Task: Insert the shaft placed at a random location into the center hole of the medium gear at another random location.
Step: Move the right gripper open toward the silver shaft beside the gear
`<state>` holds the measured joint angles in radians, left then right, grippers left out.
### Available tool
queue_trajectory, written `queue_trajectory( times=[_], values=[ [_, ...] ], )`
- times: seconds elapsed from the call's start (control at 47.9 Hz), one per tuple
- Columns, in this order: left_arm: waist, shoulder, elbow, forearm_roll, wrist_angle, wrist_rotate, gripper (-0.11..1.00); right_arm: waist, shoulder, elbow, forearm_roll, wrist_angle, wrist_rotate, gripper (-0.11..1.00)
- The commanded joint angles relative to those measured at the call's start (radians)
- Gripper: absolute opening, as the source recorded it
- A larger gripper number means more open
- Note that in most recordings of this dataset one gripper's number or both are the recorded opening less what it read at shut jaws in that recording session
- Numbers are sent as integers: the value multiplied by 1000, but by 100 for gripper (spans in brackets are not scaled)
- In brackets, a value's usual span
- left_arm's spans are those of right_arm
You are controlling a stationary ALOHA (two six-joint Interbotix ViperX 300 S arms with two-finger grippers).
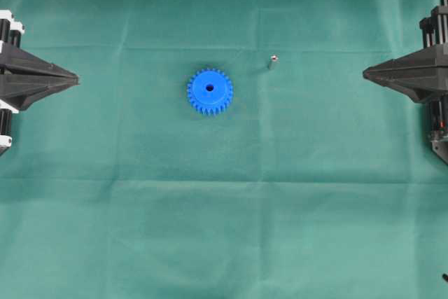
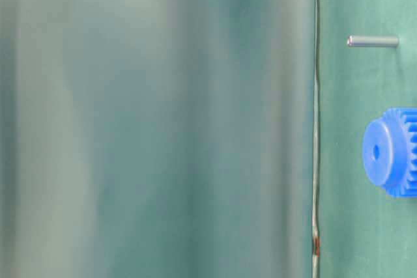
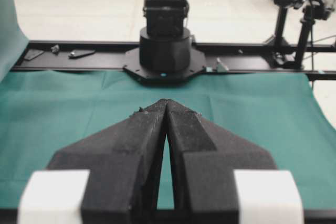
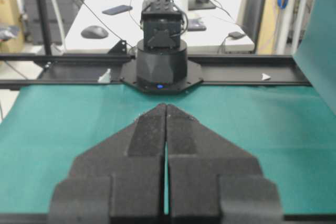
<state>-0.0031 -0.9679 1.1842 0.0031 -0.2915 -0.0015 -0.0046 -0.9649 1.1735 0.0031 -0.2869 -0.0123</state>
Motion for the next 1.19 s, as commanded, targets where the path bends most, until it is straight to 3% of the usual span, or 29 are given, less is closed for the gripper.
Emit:
queue_trajectory(
  times=[0.0,0.23,0.606,0.689,0.961,1.002,1.169],
  values=[
    [0,-25,-35,14,20,2,0,-3,14,-15,-2,-3,11,1],
    [0,-37,-37,14,58,-6,0,-6,29,-38,-2,63,12,1],
    [0,-32,-37,14,60,-5,0,-75,152,-23,6,21,15,3],
    [0,-32,-35,14,61,-5,0,-98,202,-21,8,-2,15,14],
    [0,-31,-35,14,64,-6,0,-158,426,-41,3,-71,5,88],
    [0,-31,-35,14,64,-6,0,-164,462,-48,3,-91,2,91],
    [0,-31,-34,14,66,-6,0,-187,591,-63,3,-183,-5,86]
  ],
)
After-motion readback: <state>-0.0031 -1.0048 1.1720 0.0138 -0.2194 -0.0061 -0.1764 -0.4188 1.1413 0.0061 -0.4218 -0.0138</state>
